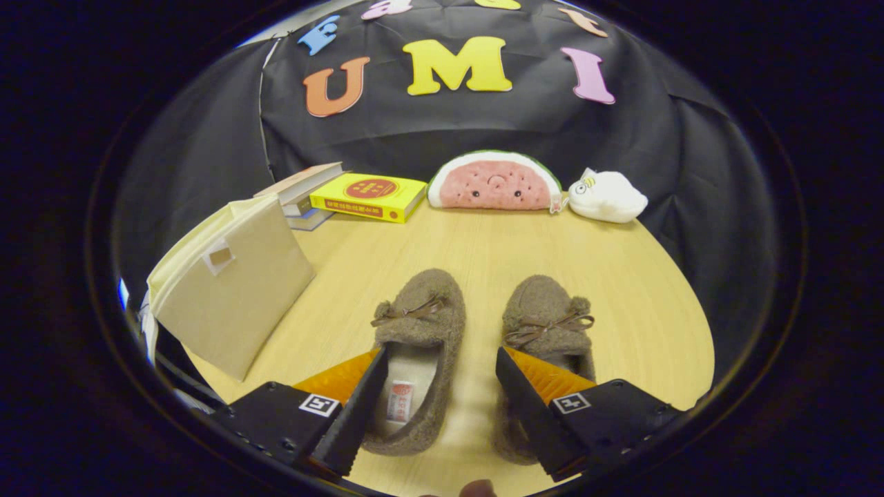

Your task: Open the storage box then place both shoes into the box .Put the left shoe in first, then the right shoe, with the right side of both shoes facing outward in a uniform manner.

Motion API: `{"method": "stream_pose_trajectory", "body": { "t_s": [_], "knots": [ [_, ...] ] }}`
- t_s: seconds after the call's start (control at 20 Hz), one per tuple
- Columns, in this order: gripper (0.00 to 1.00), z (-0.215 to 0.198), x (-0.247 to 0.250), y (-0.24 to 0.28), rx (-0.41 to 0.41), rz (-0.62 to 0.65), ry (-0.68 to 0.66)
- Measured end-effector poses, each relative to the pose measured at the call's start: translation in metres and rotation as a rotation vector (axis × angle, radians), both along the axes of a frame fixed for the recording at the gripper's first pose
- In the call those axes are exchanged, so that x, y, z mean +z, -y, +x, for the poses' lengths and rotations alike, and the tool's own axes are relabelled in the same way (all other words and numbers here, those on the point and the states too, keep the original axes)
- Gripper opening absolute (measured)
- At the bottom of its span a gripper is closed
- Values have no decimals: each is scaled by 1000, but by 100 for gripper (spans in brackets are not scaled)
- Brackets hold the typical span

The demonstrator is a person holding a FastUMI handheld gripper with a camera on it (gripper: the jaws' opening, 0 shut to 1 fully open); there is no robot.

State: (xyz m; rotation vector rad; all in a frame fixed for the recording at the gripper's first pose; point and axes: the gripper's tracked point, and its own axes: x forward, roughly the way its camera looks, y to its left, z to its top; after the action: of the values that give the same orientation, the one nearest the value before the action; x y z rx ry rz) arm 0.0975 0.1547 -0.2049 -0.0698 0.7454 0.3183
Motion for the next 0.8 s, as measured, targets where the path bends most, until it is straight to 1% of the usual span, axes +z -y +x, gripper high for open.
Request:
{"method": "stream_pose_trajectory", "body": {
  "t_s": [0.1, 0.2, 0.25, 0.35, 0.4, 0.45, 0.5, 0.65, 0.8],
  "knots": [
    [96, 9, -12, -2, -3, 0, -33],
    [81, 17, -22, -5, -23, 14, -60],
    [63, 19, -26, -8, -28, 29, -76],
    [26, 21, -33, -3, -66, 32, -111],
    [8, 22, -36, -6, -63, 40, -122],
    [8, 21, -33, -3, -75, 57, -113],
    [0, 18, -28, -4, -80, 84, -128],
    [0, 10, -21, -17, -92, 187, -161],
    [0, 5, 3, -32, -99, 308, -162]
  ]
}}
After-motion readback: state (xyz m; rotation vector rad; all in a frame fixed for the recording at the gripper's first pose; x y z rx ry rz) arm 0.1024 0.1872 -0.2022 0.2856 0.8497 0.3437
